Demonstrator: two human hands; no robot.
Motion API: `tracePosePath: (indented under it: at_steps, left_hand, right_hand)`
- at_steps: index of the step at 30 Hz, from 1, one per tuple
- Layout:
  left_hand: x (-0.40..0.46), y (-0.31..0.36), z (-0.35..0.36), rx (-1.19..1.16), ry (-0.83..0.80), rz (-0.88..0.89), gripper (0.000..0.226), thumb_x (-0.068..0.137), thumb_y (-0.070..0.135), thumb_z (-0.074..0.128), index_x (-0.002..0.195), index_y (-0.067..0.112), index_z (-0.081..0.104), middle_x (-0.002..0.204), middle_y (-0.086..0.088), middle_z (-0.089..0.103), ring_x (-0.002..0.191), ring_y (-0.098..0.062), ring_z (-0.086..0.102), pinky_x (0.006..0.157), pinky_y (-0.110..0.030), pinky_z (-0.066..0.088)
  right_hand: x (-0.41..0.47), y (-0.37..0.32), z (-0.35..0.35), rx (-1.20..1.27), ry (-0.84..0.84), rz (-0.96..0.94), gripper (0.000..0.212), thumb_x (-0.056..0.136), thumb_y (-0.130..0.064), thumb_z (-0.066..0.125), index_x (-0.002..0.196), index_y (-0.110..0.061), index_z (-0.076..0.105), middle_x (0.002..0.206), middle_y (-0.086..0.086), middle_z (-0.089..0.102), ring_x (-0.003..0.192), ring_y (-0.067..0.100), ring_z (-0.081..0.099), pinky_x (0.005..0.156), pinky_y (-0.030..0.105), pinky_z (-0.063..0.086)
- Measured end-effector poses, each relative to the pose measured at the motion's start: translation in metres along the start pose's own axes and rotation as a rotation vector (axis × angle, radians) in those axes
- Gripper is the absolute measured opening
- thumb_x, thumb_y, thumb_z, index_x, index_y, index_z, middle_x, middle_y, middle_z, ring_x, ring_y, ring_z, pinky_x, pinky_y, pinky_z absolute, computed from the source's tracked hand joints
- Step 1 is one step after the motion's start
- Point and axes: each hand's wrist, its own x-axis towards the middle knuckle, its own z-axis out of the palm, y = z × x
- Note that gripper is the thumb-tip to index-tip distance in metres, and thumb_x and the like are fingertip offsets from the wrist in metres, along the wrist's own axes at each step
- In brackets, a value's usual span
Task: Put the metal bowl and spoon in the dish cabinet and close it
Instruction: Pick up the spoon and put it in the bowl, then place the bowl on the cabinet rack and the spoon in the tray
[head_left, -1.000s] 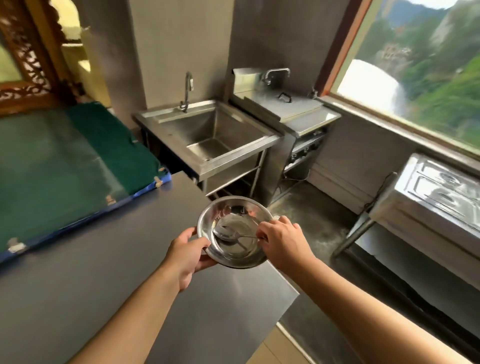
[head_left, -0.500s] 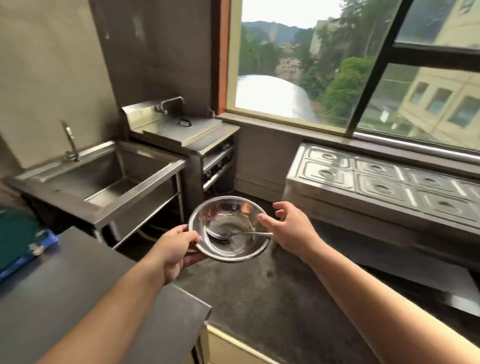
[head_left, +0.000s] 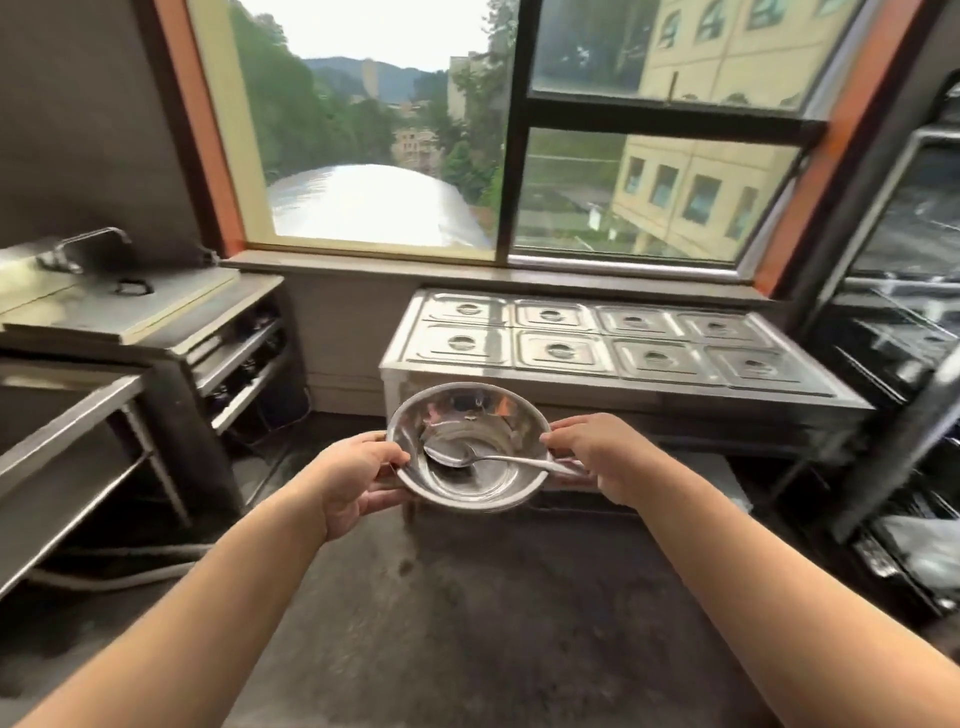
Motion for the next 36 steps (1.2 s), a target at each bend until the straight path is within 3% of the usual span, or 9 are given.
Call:
tracePosePath:
  at_steps: [3,7,12,15,18,20,25,33,36]
  left_hand:
    - [0.022,0.009,0.057,0.018,-0.073,-0.022,0.022,0.09,-0.008,0.052,0.098,0.006,0.067,0.066,-0.01,0.073,0.053,-0.018,0.07,0.044,-0.028,0.057]
    - [0.057,0.024,0.131,0.082,-0.187,0.012,0.018,0.09,-0.009,0.055,0.096,0.003,0.067,0.07,-0.012,0.074,0.056,-0.019,0.072,0.045,-0.028,0.057]
    - [0.116,0.038,0.223,0.198,-0.382,0.04,0.015,0.091,-0.003,0.058,0.1,0.003,0.068,0.082,-0.016,0.073,0.062,-0.019,0.072,0.051,-0.027,0.058]
    - [0.166,0.044,0.287,0.281,-0.503,0.049,0.009,0.094,0.006,0.062,0.1,0.006,0.068,0.085,-0.014,0.074,0.066,-0.019,0.071,0.056,-0.029,0.059]
    - [0.217,0.05,0.347,0.305,-0.583,0.023,0.011,0.096,0.009,0.06,0.096,0.002,0.069,0.089,-0.019,0.073,0.073,-0.026,0.071,0.068,-0.035,0.062]
    - [0.243,0.054,0.382,0.317,-0.626,0.006,0.014,0.096,0.006,0.059,0.095,-0.002,0.07,0.09,-0.023,0.072,0.079,-0.031,0.069,0.081,-0.043,0.06]
    - [0.303,0.081,0.478,0.392,-0.783,0.032,0.012,0.094,0.0,0.06,0.099,-0.003,0.071,0.075,-0.015,0.073,0.056,-0.017,0.068,0.051,-0.025,0.056]
    - [0.345,0.124,0.635,0.468,-0.961,0.037,0.015,0.091,-0.005,0.062,0.1,0.003,0.07,0.076,-0.012,0.069,0.052,-0.015,0.064,0.046,-0.022,0.054]
    - [0.359,0.121,0.691,0.486,-1.013,0.05,0.015,0.092,-0.004,0.061,0.097,0.006,0.071,0.073,-0.009,0.072,0.055,-0.015,0.065,0.049,-0.024,0.057]
  right_hand:
    - [0.004,0.005,-0.055,0.08,0.065,-0.002,0.016,0.09,0.004,0.066,0.105,0.007,0.07,0.098,0.029,0.071,0.077,0.033,0.07,0.063,0.044,0.062]
    - [0.012,0.014,-0.125,0.139,0.184,-0.022,0.02,0.091,0.002,0.066,0.109,0.007,0.069,0.095,0.026,0.071,0.082,0.035,0.069,0.078,0.05,0.061]
    - [0.028,0.027,-0.201,0.245,0.353,-0.008,0.017,0.091,0.004,0.064,0.107,0.006,0.07,0.094,0.027,0.072,0.076,0.031,0.072,0.059,0.036,0.062]
    - [0.048,0.033,-0.25,0.287,0.483,0.008,0.013,0.092,0.004,0.064,0.103,0.003,0.07,0.084,0.021,0.074,0.072,0.029,0.073,0.059,0.036,0.063]
    - [0.072,0.035,-0.294,0.305,0.586,0.027,0.012,0.092,0.003,0.063,0.098,-0.002,0.072,0.065,0.009,0.073,0.054,0.019,0.072,0.04,0.023,0.053]
    - [0.084,0.033,-0.319,0.316,0.639,0.039,0.014,0.092,0.002,0.064,0.1,-0.002,0.074,0.07,0.013,0.074,0.054,0.021,0.072,0.041,0.023,0.052]
    - [0.122,0.016,-0.384,0.39,0.8,0.045,0.016,0.091,0.005,0.064,0.105,0.003,0.071,0.083,0.019,0.074,0.064,0.024,0.072,0.052,0.031,0.059]
    - [0.145,-0.002,-0.489,0.527,0.959,0.037,0.012,0.092,0.005,0.062,0.1,0.0,0.068,0.076,0.013,0.075,0.059,0.02,0.073,0.048,0.028,0.057]
    - [0.153,0.003,-0.53,0.586,1.01,0.006,0.016,0.09,0.004,0.064,0.106,0.003,0.068,0.088,0.016,0.073,0.064,0.024,0.074,0.053,0.036,0.06]
